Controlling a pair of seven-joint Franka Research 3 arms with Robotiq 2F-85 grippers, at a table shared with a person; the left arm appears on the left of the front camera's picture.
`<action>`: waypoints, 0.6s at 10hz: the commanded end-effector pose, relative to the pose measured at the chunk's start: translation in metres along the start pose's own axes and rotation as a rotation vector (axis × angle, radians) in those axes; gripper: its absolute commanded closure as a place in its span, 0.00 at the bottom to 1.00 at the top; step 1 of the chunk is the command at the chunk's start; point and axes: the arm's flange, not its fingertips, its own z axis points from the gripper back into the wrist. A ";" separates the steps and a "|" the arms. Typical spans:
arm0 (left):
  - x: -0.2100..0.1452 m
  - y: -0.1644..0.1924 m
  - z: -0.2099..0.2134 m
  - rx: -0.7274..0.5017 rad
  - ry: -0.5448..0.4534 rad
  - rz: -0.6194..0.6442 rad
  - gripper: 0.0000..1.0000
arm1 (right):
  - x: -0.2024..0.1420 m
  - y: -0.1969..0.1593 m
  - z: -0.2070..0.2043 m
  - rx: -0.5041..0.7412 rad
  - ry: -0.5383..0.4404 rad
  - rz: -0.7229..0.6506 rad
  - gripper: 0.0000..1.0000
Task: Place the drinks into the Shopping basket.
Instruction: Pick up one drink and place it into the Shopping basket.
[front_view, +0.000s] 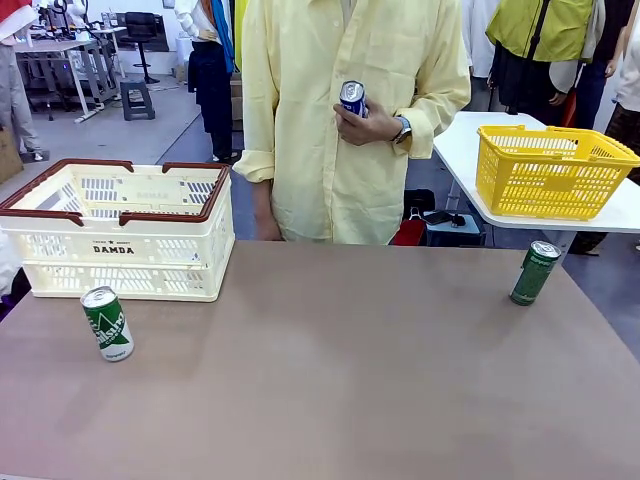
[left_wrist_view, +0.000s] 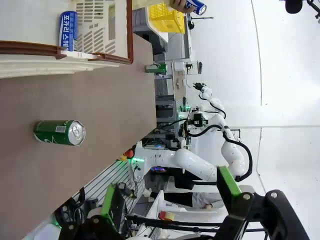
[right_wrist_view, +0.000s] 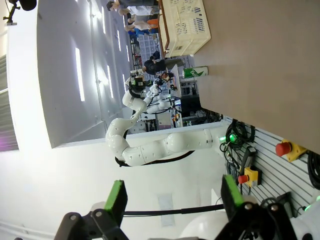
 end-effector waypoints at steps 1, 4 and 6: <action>-0.016 -0.045 -0.037 0.166 0.058 -0.043 0.00 | 0.000 0.002 0.001 0.002 0.002 0.007 0.00; -0.043 -0.085 -0.152 0.684 0.234 -0.231 0.00 | 0.000 0.002 0.001 0.002 0.002 0.007 0.00; -0.052 -0.060 -0.205 0.941 0.152 -0.233 0.00 | 0.000 0.002 0.001 0.002 0.002 0.007 0.00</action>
